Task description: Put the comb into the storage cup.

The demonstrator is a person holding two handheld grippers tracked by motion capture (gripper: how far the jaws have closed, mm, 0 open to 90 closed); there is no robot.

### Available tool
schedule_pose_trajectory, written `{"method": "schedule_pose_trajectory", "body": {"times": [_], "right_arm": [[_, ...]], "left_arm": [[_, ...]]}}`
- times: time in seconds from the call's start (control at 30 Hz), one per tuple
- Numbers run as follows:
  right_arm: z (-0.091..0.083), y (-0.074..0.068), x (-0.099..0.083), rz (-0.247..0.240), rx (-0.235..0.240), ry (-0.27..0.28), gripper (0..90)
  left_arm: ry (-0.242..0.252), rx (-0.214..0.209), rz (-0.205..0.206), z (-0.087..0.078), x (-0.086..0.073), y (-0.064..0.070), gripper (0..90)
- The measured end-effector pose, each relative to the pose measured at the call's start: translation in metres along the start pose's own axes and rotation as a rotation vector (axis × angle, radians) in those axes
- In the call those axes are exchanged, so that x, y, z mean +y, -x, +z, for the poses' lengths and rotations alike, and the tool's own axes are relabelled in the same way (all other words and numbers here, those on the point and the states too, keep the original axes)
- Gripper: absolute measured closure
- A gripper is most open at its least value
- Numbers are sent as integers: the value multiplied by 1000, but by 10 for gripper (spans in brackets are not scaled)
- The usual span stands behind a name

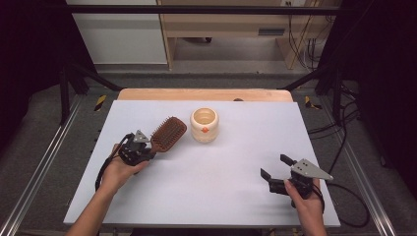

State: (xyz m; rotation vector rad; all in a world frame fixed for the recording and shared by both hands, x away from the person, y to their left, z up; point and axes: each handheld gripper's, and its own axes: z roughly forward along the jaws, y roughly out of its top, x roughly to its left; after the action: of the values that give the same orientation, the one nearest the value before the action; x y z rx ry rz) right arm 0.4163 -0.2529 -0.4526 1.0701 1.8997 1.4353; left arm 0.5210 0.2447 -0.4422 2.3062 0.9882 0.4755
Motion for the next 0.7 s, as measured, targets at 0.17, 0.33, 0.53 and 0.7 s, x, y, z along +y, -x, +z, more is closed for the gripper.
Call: {"method": "schedule_pose_trajectory", "body": {"times": [0.17,0.33,0.53,0.7], "right_arm": [[1,0,0,-2,0,-3,89],[1,-1,-1,1,0,-6,88],[1,-1,-1,1,0,-5,88],[3,-3,0,-6,4,-6,88]], "left_arm": [[59,16,-5,-4,1,2,726],[130,41,-18,-7,-1,4,726],[264,70,-42,-11,-5,9,726],[344,90,-57,-13,-8,13,726]]}}
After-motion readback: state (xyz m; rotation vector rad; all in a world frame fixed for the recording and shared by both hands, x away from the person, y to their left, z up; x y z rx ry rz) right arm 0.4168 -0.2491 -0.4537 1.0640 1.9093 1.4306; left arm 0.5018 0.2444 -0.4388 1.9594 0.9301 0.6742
